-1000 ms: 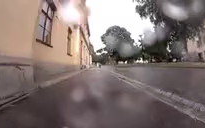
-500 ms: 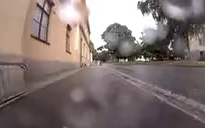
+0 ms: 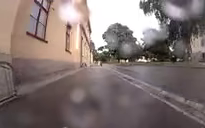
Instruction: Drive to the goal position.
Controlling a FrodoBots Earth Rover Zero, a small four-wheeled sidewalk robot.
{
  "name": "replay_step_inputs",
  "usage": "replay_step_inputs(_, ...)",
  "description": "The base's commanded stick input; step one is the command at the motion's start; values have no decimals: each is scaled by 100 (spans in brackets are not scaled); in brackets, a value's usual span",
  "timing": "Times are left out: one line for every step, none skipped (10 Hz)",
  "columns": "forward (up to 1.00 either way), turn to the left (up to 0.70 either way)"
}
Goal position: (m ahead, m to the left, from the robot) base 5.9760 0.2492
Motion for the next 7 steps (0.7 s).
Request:
replay_step_inputs(85,0)
replay_step_inputs(85,0)
replay_step_inputs(85,0)
replay_step_inputs(85,0)
replay_step_inputs(85,0)
replay_step_inputs(85,0)
replay_step_inputs(85,0)
